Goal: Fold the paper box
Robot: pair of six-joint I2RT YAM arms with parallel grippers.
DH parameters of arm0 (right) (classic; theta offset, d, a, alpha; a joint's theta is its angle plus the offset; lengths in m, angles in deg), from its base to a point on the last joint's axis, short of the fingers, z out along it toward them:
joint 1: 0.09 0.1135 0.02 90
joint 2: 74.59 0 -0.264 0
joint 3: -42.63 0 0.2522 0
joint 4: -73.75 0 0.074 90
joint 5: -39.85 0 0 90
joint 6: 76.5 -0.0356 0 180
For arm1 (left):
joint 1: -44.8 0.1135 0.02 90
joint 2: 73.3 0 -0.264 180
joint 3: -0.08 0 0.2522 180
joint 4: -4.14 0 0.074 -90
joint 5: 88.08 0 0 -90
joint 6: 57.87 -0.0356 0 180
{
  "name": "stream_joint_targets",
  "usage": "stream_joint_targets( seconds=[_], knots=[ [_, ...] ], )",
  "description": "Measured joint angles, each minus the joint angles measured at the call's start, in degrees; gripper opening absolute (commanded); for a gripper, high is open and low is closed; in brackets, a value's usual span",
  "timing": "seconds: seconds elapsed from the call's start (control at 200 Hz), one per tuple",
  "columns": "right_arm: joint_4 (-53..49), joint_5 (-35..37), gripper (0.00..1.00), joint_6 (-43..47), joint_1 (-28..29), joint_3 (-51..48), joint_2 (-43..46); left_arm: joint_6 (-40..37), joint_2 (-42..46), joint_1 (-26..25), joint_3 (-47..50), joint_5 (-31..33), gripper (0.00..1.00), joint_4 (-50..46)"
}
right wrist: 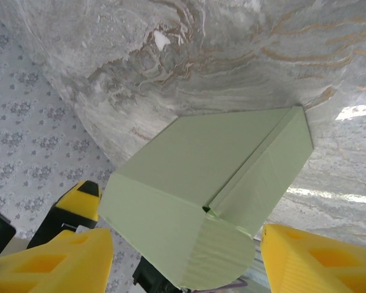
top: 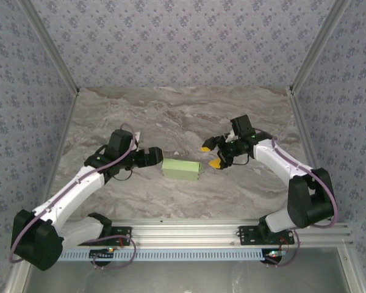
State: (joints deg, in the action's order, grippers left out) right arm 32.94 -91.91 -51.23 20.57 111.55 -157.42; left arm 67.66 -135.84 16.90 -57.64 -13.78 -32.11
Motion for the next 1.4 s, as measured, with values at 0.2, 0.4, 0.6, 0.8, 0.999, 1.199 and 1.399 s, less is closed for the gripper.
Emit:
stream_joint_targets(
  seconds=[0.2, 0.4, 0.6, 0.8, 0.999, 1.199, 1.399],
  knots=[
    [0.33, -0.37, 0.69, -1.55, 2.60, 1.62, -1.66, 1.44, -7.08, -4.00, -4.59, -0.11, 0.95, 0.17],
    [0.87, -1.18, 0.69, -2.67, 3.80, 2.01, -2.89, 3.82, -8.98, -5.18, -5.16, -0.04, 0.95, 2.69],
    [1.99, -1.60, 0.68, -4.04, 5.03, 2.19, -2.97, 7.45, -8.98, -5.90, -3.06, 0.07, 0.93, 7.15],
    [2.89, -2.19, 0.67, -4.74, 5.46, 2.60, -3.76, 10.10, -9.66, -7.69, -2.12, 0.02, 0.91, 9.88],
    [3.10, -2.12, 0.65, -5.31, 5.53, 2.60, -4.00, 12.57, -10.01, -7.89, -1.49, 0.61, 0.91, 12.44],
    [3.28, -2.08, 0.60, -6.29, 5.53, 2.60, -4.35, 13.79, -10.14, -7.91, -1.38, 0.98, 0.91, 13.27],
    [3.26, -1.90, 0.53, -7.02, 5.53, 2.60, -4.68, 14.12, -10.69, -7.91, -1.38, 1.66, 0.91, 13.77]
  ],
)
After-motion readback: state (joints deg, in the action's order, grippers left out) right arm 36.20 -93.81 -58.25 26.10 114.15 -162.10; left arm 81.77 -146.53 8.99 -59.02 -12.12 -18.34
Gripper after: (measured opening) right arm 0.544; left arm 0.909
